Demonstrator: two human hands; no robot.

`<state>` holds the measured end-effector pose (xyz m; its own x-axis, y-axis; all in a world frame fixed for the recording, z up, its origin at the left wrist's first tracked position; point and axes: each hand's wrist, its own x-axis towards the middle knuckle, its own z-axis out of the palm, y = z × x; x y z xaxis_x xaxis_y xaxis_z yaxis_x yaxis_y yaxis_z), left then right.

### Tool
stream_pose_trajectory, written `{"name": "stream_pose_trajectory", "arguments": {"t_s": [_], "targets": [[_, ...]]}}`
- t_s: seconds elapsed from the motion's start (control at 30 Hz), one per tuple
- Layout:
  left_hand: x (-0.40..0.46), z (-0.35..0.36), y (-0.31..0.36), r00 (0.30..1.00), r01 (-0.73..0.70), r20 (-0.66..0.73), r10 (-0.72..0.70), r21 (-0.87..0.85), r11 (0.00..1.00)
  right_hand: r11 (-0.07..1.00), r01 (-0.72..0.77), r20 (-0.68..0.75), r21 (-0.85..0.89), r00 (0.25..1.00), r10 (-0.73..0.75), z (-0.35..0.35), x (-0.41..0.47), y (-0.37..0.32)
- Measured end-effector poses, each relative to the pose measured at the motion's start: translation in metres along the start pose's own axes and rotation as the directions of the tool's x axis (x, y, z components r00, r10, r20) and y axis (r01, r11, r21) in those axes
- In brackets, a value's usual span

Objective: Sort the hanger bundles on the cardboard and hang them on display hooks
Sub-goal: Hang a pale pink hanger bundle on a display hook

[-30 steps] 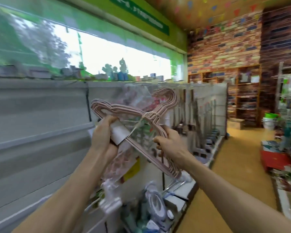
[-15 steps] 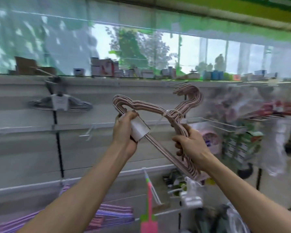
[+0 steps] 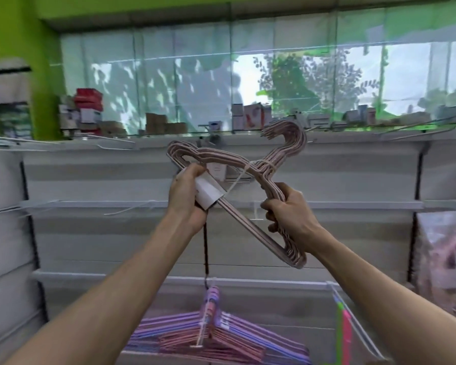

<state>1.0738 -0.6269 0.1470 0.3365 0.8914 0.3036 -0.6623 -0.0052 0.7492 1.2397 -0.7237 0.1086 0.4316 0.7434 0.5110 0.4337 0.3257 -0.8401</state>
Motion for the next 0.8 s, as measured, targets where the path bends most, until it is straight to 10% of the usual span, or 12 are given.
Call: {"name": "stream_pose_trajectory", "arguments": {"t_s": [0.8], "targets": [[0.103,-0.216,0.1,0.973,-0.046,-0.227,0.044,-0.003,0.999,0.999,0.039,0.2,0.009,0.979,-0.04,0.243,0.091,0.001]]}}
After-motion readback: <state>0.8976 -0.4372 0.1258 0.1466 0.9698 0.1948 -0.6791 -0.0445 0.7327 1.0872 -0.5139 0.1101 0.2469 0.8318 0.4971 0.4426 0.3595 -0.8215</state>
